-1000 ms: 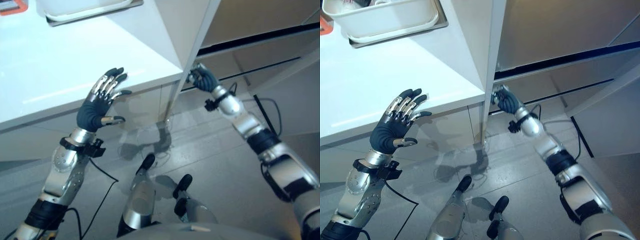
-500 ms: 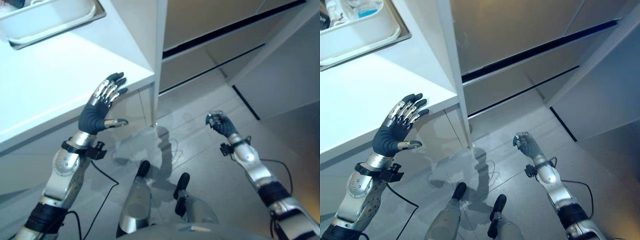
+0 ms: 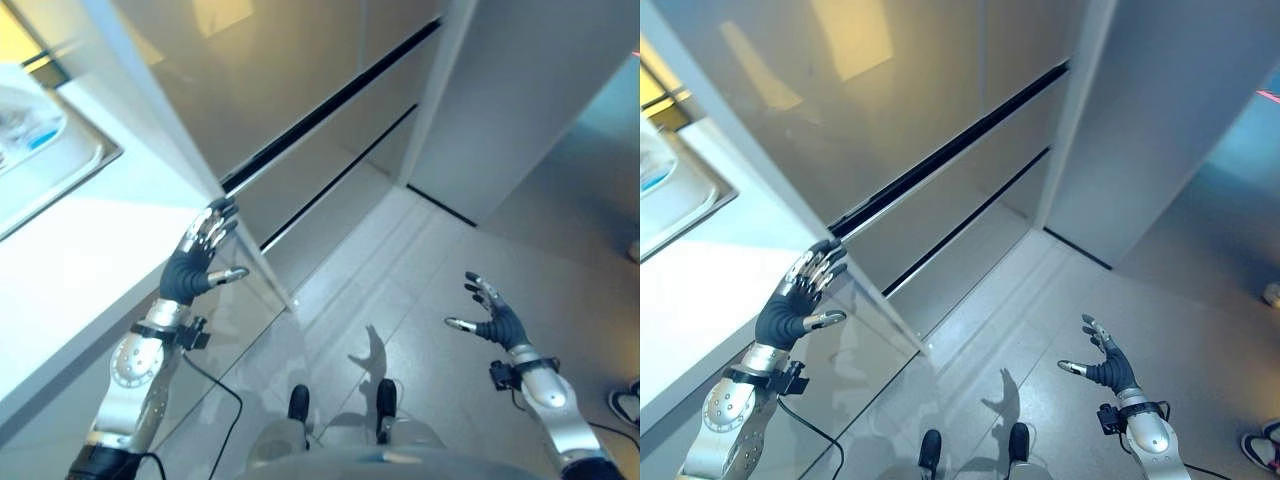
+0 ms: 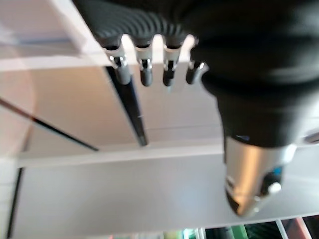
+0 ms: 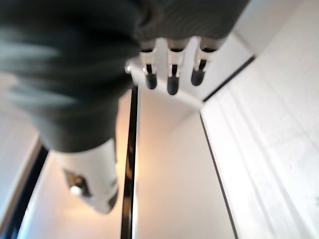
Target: Take the drinks into the refrigerator
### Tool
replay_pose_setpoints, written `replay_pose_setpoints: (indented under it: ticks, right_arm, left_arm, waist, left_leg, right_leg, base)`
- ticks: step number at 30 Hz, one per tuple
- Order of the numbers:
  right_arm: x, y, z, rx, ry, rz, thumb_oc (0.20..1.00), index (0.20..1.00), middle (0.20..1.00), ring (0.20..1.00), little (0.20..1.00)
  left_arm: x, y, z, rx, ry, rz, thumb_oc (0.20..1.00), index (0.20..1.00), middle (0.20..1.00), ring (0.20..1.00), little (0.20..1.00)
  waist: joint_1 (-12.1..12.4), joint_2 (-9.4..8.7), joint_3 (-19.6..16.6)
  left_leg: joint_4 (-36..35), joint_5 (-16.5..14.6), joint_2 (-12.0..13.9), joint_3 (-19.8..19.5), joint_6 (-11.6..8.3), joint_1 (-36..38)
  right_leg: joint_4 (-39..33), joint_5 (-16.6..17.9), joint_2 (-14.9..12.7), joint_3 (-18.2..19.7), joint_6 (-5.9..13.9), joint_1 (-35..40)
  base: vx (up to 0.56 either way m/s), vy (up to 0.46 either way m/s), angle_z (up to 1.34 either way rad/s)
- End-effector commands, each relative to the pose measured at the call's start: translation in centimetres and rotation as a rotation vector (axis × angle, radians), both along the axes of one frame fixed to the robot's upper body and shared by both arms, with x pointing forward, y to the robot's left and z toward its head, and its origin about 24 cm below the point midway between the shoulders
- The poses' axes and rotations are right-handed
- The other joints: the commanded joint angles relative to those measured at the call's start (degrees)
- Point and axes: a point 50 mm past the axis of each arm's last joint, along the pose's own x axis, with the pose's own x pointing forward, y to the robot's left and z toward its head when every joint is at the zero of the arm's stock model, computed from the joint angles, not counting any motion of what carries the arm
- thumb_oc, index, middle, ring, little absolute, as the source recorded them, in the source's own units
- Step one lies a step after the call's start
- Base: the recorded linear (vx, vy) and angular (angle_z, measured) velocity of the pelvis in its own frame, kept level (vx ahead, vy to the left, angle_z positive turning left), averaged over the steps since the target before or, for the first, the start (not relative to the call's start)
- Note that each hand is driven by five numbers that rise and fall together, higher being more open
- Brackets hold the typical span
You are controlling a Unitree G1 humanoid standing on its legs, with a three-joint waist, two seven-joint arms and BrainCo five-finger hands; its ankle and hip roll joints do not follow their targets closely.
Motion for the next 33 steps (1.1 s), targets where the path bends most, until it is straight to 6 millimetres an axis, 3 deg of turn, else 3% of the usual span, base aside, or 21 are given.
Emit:
replay_pose_setpoints:
  ticks: [1, 4, 6, 7, 12, 13, 15, 16, 21, 22, 23, 27, 28, 30, 33]
  right_arm:
    - [1.2, 0.3, 2.7, 0.039, -0.173, 0.014, 1.0, 1.0, 1.0, 1.0, 1.0]
    - [1.4, 0.3, 2.4, 0.044, -0.161, 0.005, 1.0, 1.0, 1.0, 1.0, 1.0]
    - [1.6, 0.4, 2.0, 0.046, -0.15, 0.0, 1.0, 1.0, 1.0, 1.0, 1.0]
    - [1.6, 0.4, 2.1, 0.045, -0.151, -0.001, 1.0, 1.0, 1.0, 1.0, 1.0]
    - [1.5, 0.7, 0.5, 0.051, -0.088, -0.006, 1.0, 1.0, 1.0, 1.0, 1.0]
    - [1.5, 0.6, 0.6, 0.05, -0.089, -0.006, 1.0, 1.0, 1.0, 1.0, 1.0]
    - [0.3, 0.3, -2.7, 0.063, 0.061, -0.062, 1.0, 1.0, 1.0, 1.0, 1.0]
    - [0.3, 0.3, -2.7, 0.063, 0.061, -0.062, 1.0, 1.0, 1.0, 1.0, 1.0]
    - [-2.2, 0.0, -7.1, 0.03, 0.299, -0.124, 1.0, 1.0, 1.0, 1.0, 1.0]
    - [-2.2, 0.0, -7.1, 0.03, 0.299, -0.124, 1.0, 1.0, 1.0, 1.0, 1.0]
    - [-4.0, -0.2, -9.1, 0.028, 0.425, -0.16, 1.0, 1.0, 1.0, 1.0, 1.0]
    - [-7.2, -0.4, -12.3, 0.009, 0.686, -0.222, 1.0, 1.0, 1.0, 1.0, 1.0]
    - [-7.2, -0.4, -12.3, 0.009, 0.686, -0.221, 1.0, 1.0, 1.0, 1.0, 1.0]
    - [-9.3, -0.3, -13.6, 0.043, 0.823, -0.29, 1.0, 1.0, 1.0, 1.0, 1.0]
    - [-9.7, -0.3, -13.9, 0.074, 0.861, -0.328, 1.0, 1.0, 1.0, 1.0, 1.0]
  left_arm:
    - [0.0, -0.1, -1.0, 0.036, 0.019, -0.003, 1.0, 1.0, 1.0, 1.0, 1.0]
    - [0.0, -0.1, -2.8, 0.064, 0.091, 0.006, 1.0, 1.0, 1.0, 1.0, 1.0]
    - [-0.5, 0.3, -6.5, 0.141, 0.252, 0.038, 1.0, 1.0, 1.0, 1.0, 1.0]
    - [-0.5, 0.2, -6.5, 0.141, 0.252, 0.037, 1.0, 1.0, 1.0, 1.0, 1.0]
    - [-3.2, 0.9, -13.7, 0.238, 0.583, 0.112, 1.0, 1.0, 1.0, 1.0, 1.0]
    - [-3.1, 0.8, -13.8, 0.238, 0.582, 0.112, 1.0, 1.0, 1.0, 1.0, 1.0]
    - [-4.6, 0.8, -16.5, 0.234, 0.725, 0.161, 1.0, 1.0, 1.0, 1.0, 1.0]
    - [-4.6, 0.8, -16.5, 0.234, 0.725, 0.161, 1.0, 1.0, 1.0, 1.0, 1.0]
    - [-6.8, 0.8, -19.6, 0.258, 0.918, 0.214, 1.0, 1.0, 1.0, 1.0, 1.0]
    - [-6.8, 0.8, -19.6, 0.258, 0.918, 0.214, 1.0, 1.0, 1.0, 1.0, 1.0]
    - [-8.4, 0.9, -20.9, 0.294, 1.031, 0.218, 1.0, 1.0, 1.0, 1.0, 1.0]
    - [-12.1, 1.1, -23.1, 0.31, 1.281, 0.251, 1.0, 1.0, 1.0, 1.0, 1.0]
    - [-12.1, 1.1, -23.1, 0.309, 1.281, 0.252, 1.0, 1.0, 1.0, 1.0, 1.0]
    - [-12.7, 1.0, -23.4, 0.24, 1.345, 0.291, 1.0, 1.0, 1.0, 1.0, 1.0]
    - [-12.5, 0.9, -23.5, 0.223, 1.353, 0.306, 1.0, 1.0, 1.0, 1.0, 1.0]
  waist:
    - [-0.7, -1.94, -3.03]
    - [-0.99, -1.83, -3.63]
    - [-1.59, -1.82, -4.41]
    - [-1.48, -1.79, -4.36]
    - [-1.97, -1.75, -5.34]
    - [-1.92, -1.71, -5.29]
    - [-1.91, -2.0, -5.92]
    - [-1.9, -2.0, -5.9]
    - [-2.01, -2.21, -6.32]
    - [-2.02, -2.21, -6.31]
    - [-2.13, -2.3, -6.53]
    - [-2.15, -2.23, -7.02]
    - [-2.16, -2.23, -6.97]
    - [-2.05, -2.26, -7.37]
    - [-1.91, -2.29, -7.54]
  left_leg:
    - [2.43, -3.55, -3.09, 2.59, 4.93, -0.93]
    - [1.91, -3.62, -2.78, 3.73, 4.92, 0.04]
    - [1.8, -4.01, -2.54, 5.13, 4.98, 0.99]
    - [1.78, -4.03, -2.52, 5.22, 4.99, 1.06]
    - [1.93, -4.45, -2.32, 6.87, 5.04, 2.15]
    - [1.91, -4.47, -2.3, 6.92, 5.04, 2.18]
    - [1.32, -4.34, -2.16, 7.63, 4.96, 2.61]
    - [1.3, -4.33, -2.15, 7.65, 4.97, 2.63]
    - [0.75, -4.12, -2.18, 7.61, 4.88, 3.05]
    - [0.74, -4.11, -2.18, 7.6, 4.88, 3.05]
    - [0.69, -4.12, -2.19, 7.48, 4.87, 3.19]
    - [0.3, -4.17, -2.26, 7.7, 4.89, 3.71]
    - [0.29, -4.18, -2.26, 7.7, 4.89, 3.74]
    - [0.0, -4.17, -2.25, 7.74, 4.96, 3.99]
    - [-0.14, -4.18, -2.24, 7.51, 4.98, 4.13]
  right_leg:
    - [5.39, -6.3, 0.14, 1.26, 1.41, 1.54]
    - [4.81, -5.97, 0.28, 2.13, 1.56, 1.89]
    - [4.34, -5.59, 0.56, 3.65, 1.7, 2.29]
    - [4.33, -5.58, 0.58, 3.73, 1.7, 2.32]
    - [4.09, -5.32, 0.86, 5.62, 1.85, 2.79]
    - [4.08, -5.32, 0.87, 5.67, 1.85, 2.8]
    - [3.22, -4.83, 1.0, 6.03, 1.91, 3.08]
    - [3.21, -4.82, 1.0, 6.04, 1.91, 3.09]
    - [2.88, -4.75, 1.1, 5.91, 1.72, 3.55]
    - [2.88, -4.75, 1.1, 5.91, 1.72, 3.56]
    - [2.88, -4.73, 1.07, 5.73, 1.64, 3.7]
    - [2.53, -4.49, 1.17, 5.91, 1.43, 4.08]
    - [2.53, -4.49, 1.18, 5.91, 1.43, 4.11]
    - [2.16, -4.37, 1.22, 5.87, 1.41, 4.3]
    - [2.05, -4.41, 1.21, 5.72, 1.34, 4.41]
  base:
    - [0.01, 0.017, -0.44]
    - [0.0, 0.013, -0.36]
    - [0.02, 0.012, -0.29]
    - [0.02, 0.006, -0.32]
    - [0.0, 0.008, -0.22]
    - [0.0, -0.004, -0.12]
    - [-0.01, -0.009, -0.09]
    - [-0.01, -0.004, -0.05]
    - [0.0, -0.012, -0.06]
    - [0.0, 0.0, 0.0]
    - [0.0, 0.0, 0.0]
    - [0.0, 0.0, 0.0]
    - [0.0, 0.0, 0.0]
    - [0.0, 0.0, 0.0]
    - [0.01, 0.003, 0.0]
